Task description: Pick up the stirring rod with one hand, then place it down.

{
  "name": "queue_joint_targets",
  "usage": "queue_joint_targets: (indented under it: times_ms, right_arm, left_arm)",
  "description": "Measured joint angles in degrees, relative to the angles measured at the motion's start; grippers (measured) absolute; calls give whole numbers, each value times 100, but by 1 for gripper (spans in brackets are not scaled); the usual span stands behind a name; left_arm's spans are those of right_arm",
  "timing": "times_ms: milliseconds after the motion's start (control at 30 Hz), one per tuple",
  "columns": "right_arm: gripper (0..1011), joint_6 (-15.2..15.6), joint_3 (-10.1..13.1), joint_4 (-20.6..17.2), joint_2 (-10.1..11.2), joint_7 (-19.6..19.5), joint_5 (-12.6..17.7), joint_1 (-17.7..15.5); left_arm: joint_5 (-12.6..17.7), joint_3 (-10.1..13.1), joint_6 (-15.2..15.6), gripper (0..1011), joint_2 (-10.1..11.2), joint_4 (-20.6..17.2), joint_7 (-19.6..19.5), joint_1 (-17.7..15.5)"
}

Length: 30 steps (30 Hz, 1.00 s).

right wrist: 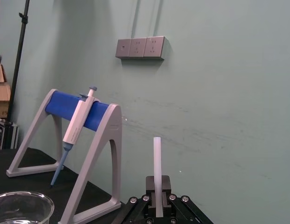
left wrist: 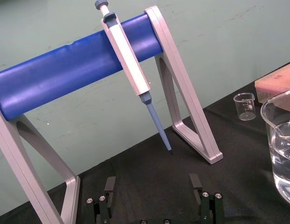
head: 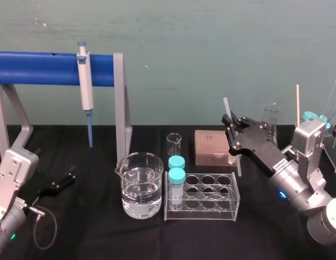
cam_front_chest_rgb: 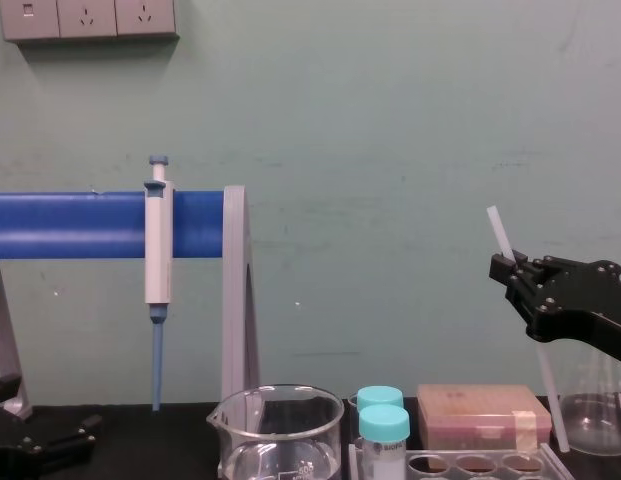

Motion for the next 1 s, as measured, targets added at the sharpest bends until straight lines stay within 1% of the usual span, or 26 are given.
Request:
queue_joint_targets:
  times_ms: [1000]
  right_arm:
    - [70,0,0,0,0,0,1,0]
  left_arm:
    - [0,0,0,1000,0,0,0,0]
